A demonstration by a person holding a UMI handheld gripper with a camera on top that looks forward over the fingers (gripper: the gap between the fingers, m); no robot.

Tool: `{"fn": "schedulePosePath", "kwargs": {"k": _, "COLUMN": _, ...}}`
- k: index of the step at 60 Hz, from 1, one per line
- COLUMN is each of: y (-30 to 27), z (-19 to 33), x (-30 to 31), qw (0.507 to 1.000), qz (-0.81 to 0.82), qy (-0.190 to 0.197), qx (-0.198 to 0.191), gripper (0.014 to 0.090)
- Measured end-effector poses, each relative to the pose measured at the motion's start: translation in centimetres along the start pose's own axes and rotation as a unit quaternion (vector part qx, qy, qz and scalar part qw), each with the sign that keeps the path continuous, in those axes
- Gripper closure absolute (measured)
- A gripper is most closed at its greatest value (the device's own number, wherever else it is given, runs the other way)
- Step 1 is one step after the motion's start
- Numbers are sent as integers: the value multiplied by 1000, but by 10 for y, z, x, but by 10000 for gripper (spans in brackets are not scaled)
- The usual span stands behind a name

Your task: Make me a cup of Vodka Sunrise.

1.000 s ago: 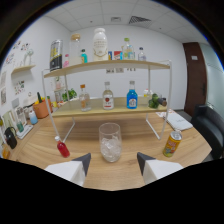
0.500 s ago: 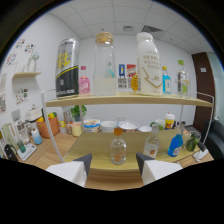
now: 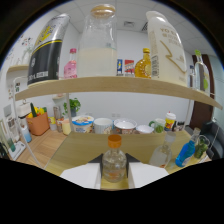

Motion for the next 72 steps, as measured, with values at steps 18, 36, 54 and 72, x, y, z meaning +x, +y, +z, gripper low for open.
{"fn": "schedulePosePath", "kwargs": {"k": 18, "y": -10, "z": -18, "x": -6, "qw": 1000, "qz": -1, "qy": -26, "qx": 8, "gripper": 691}}
{"fn": "schedulePosePath", "kwargs": {"k": 36, "y": -17, "z": -90, "x": -16, "qw": 998, "qz": 4, "qy": -49, "qx": 27, "gripper": 691}}
{"fn": "schedulePosePath", "kwargs": {"k": 54, "y": 60, "z": -104, "x": -17, "qw": 998, "qz": 31, "qy": -41, "qx": -19, "gripper": 692}}
{"fn": "schedulePosePath", "kwargs": {"k": 72, "y": 150, "z": -48, "x": -24, "qw": 995, "qz": 47, "qy": -24, "qx": -81, "gripper": 693}}
